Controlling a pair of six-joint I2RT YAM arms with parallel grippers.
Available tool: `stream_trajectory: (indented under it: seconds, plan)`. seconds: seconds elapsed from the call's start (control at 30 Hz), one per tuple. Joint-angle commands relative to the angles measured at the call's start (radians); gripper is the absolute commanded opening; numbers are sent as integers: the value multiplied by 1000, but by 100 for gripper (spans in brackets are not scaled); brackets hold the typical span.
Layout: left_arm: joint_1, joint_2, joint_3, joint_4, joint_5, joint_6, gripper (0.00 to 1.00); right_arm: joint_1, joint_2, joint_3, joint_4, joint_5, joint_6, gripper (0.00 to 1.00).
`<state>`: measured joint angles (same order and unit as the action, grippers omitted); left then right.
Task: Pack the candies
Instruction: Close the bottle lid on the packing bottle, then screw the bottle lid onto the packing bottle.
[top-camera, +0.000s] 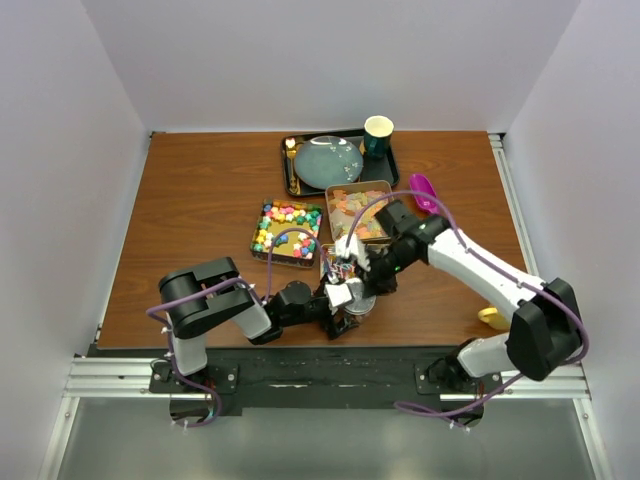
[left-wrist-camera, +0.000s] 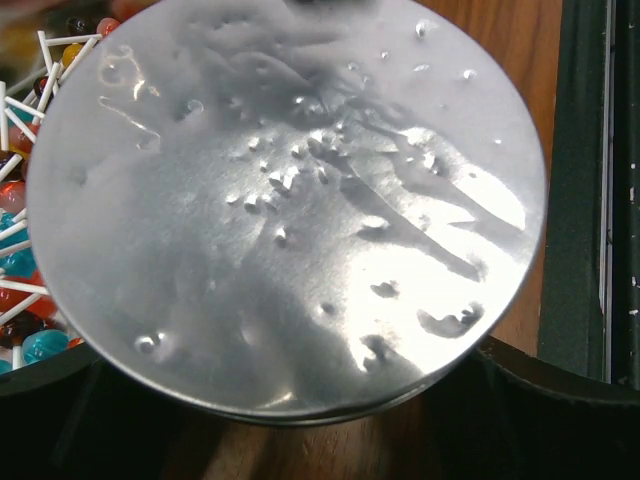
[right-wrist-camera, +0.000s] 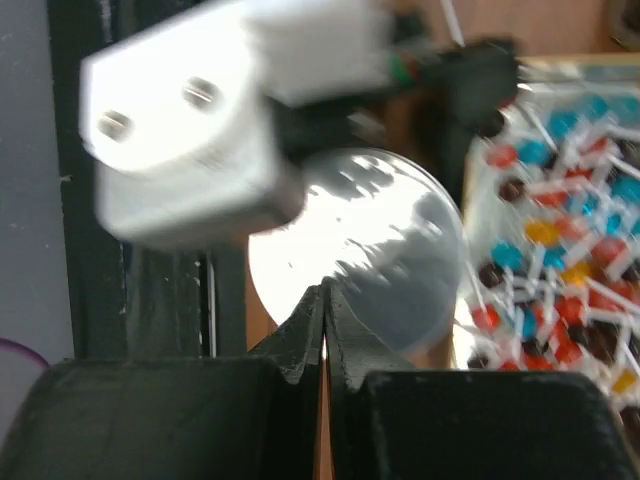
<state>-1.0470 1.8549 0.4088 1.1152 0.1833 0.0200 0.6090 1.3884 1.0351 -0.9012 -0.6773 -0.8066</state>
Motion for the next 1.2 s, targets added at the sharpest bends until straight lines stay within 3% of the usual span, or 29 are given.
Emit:
stream_trajectory:
  seconds: [0.0,0.07,0.1,0.2,0.4,0.67,0.9,1.17]
  plan:
    - [8,67,-19,-242,-33,-3,0,-113,3,187,-242,-25,-63,42]
    - [8,73,-13,-245,-28,-5,0,-127,-8,223,-327,-37,-127,80]
    - [8,76,-13,-249,-25,-6,0,-129,-14,224,-358,-42,-234,98]
    - [8,78,-11,-250,-24,-5,0,-129,-57,168,-358,-12,-400,99]
    - [8,81,-10,-252,-10,-11,0,-88,-36,92,-228,27,-577,99]
    - [8,95,12,-287,27,-5,0,-57,129,144,-150,16,-631,99]
    - [12,101,18,-298,31,-9,0,-29,156,148,-185,10,-715,99]
    - [18,106,25,-308,45,-14,0,-23,118,103,-116,-4,-643,99]
